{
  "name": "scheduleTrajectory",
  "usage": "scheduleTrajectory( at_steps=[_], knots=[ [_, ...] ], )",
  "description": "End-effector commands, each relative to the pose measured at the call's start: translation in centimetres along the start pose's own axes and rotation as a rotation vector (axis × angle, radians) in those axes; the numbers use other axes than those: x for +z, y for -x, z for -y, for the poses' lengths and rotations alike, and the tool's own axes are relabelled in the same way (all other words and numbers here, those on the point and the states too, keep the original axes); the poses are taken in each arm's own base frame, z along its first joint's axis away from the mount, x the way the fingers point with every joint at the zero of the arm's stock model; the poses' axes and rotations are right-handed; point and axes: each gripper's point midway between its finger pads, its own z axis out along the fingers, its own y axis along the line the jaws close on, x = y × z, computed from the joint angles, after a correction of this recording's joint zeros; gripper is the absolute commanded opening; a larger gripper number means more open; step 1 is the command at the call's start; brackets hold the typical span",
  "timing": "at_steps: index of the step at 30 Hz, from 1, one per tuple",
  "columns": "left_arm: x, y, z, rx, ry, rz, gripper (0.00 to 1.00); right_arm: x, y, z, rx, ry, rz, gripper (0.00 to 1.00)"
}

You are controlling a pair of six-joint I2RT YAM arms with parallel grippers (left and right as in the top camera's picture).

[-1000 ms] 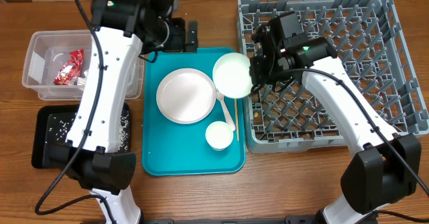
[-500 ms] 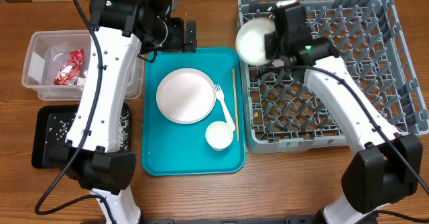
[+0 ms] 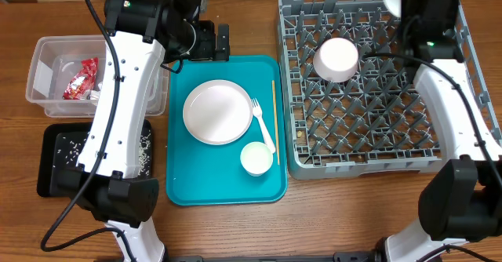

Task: Sort waste into correct bins and load items into the dishwasher
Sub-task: 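Lower the white bowl upside down into the rack beside the pink bowl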

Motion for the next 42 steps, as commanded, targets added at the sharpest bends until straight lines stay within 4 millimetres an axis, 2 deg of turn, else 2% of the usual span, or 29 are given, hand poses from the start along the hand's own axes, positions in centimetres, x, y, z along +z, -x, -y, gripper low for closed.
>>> scheduleTrajectory(
  at_steps=[1,6,11,19,33,42],
  knots=[
    [0.0,0.2,0.2,0.026,0.006,0.006,1.00,1.7,-1.6,0.4,-0.254,-0.026,-0.040,0.04],
    [0.0,0.2,0.2,0.026,0.006,0.006,1.00,3.9,-2.8,-0.6,-0.340,-0.049,-0.046,0.04],
    [0.0,0.2,0.2,0.026,0.006,0.006,1.00,6.3,-4.0,-1.2,-0.500,-0.124,-0.058,0.04],
    [0.0,0.2,0.2,0.026,0.006,0.006,1.00,8.2,-7.1,-3.3,-0.574,-0.094,-0.108,0.04],
    [0.0,0.2,0.2,0.026,0.006,0.006,1.00,7.4,-9.1,-6.0,-0.580,-0.018,-0.170,0.04],
    [0.0,0.2,0.2,0.026,0.006,0.006,1.00,6.4,-9.6,-7.8,-0.602,0.021,-0.186,0.04]
  ],
)
